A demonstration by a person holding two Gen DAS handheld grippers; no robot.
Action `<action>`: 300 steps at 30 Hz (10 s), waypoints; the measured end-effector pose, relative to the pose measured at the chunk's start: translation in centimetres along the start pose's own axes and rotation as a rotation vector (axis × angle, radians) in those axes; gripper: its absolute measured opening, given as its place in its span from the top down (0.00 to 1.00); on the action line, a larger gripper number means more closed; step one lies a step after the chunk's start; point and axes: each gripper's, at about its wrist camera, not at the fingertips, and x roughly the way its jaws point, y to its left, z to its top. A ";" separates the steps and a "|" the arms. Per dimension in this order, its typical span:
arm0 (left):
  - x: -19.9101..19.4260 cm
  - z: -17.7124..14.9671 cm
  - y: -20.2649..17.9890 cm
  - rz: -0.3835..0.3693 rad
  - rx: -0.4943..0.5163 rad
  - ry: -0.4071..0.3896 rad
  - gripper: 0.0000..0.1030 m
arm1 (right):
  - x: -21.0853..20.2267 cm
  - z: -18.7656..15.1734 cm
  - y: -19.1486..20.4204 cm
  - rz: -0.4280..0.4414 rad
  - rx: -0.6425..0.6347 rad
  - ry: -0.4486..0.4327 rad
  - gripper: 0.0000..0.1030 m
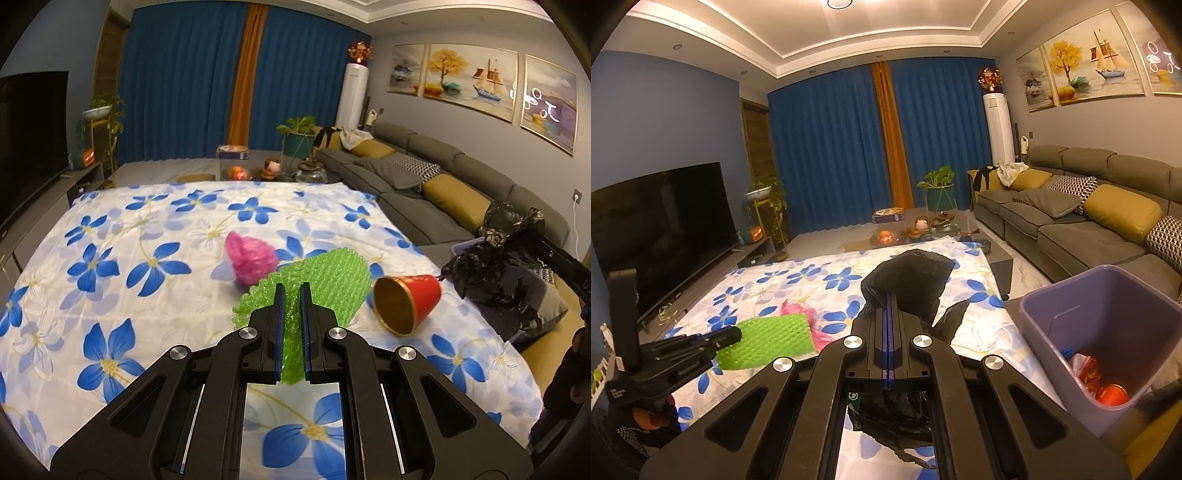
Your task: Collect trash
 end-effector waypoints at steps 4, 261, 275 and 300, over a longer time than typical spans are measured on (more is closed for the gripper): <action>0.2 0.7 -1.4 -0.022 0.013 0.000 0.93 | -0.5 0.4 -1.1 -0.019 0.008 -0.006 0.99; 13.4 -0.4 -28.1 -0.465 0.240 0.058 0.22 | -3.5 -2.4 -20.2 -0.472 0.259 0.018 0.62; 4.9 -1.1 -20.0 -0.120 0.246 -0.049 0.09 | -6.1 -3.5 -12.6 -0.515 0.097 -0.057 0.05; -12.5 -5.2 -5.4 0.119 0.089 -0.188 0.06 | -11.0 -5.2 4.5 -0.366 -0.059 -0.117 0.05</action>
